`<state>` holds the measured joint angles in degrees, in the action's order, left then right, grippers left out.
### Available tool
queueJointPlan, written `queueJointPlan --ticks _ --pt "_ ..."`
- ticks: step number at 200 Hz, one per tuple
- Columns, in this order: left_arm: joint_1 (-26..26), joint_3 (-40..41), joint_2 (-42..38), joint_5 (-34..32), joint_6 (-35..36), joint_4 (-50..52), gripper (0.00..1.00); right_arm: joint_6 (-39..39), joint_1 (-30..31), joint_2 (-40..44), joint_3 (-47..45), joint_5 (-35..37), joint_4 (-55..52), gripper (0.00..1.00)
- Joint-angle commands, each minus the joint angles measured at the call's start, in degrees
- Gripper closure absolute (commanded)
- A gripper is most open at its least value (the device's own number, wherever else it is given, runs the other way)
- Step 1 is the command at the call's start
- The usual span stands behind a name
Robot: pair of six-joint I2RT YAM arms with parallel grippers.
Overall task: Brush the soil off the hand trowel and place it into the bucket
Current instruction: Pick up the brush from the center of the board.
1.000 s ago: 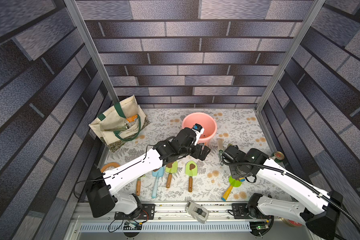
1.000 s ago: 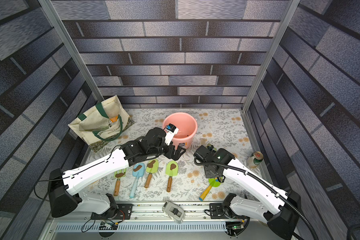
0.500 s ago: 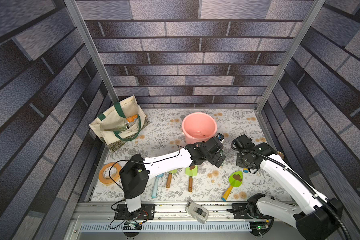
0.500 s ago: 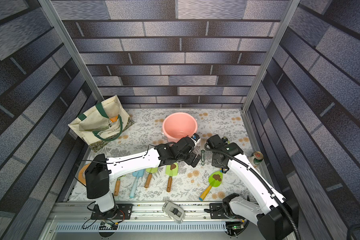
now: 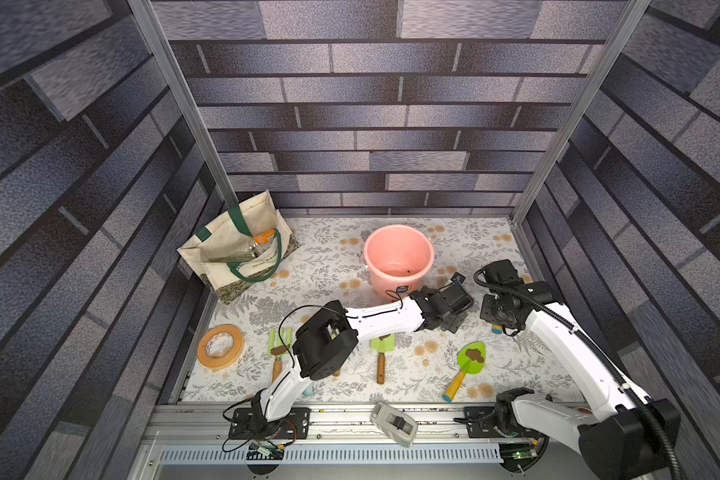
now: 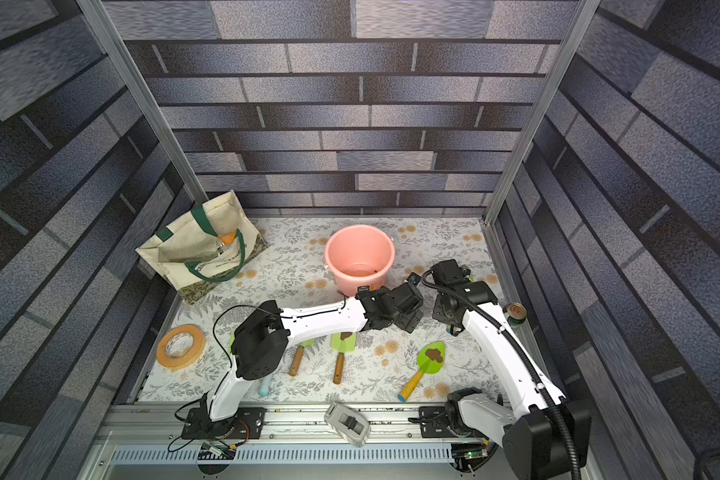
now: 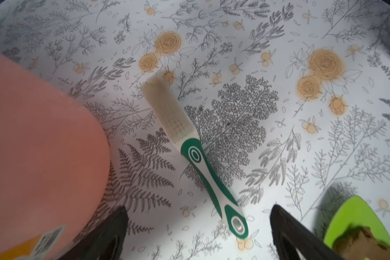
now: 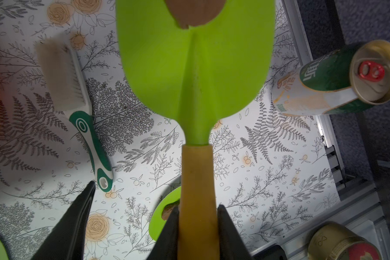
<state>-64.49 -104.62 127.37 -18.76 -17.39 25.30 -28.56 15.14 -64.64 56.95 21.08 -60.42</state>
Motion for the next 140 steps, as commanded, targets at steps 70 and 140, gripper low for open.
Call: queueJointPlan --ticks 70,140 --pt "-0.65 -21.34 13.79 -3.73 -5.46 23.89 0.17 2.00 -1.08 2.78 0.53 -1.13 1.71 0.88" --pt "-0.47 -11.86 9.75 1.89 -3.80 19.56 0.19 3.97 -2.48 1.77 3.01 -0.66 1.19 0.86"
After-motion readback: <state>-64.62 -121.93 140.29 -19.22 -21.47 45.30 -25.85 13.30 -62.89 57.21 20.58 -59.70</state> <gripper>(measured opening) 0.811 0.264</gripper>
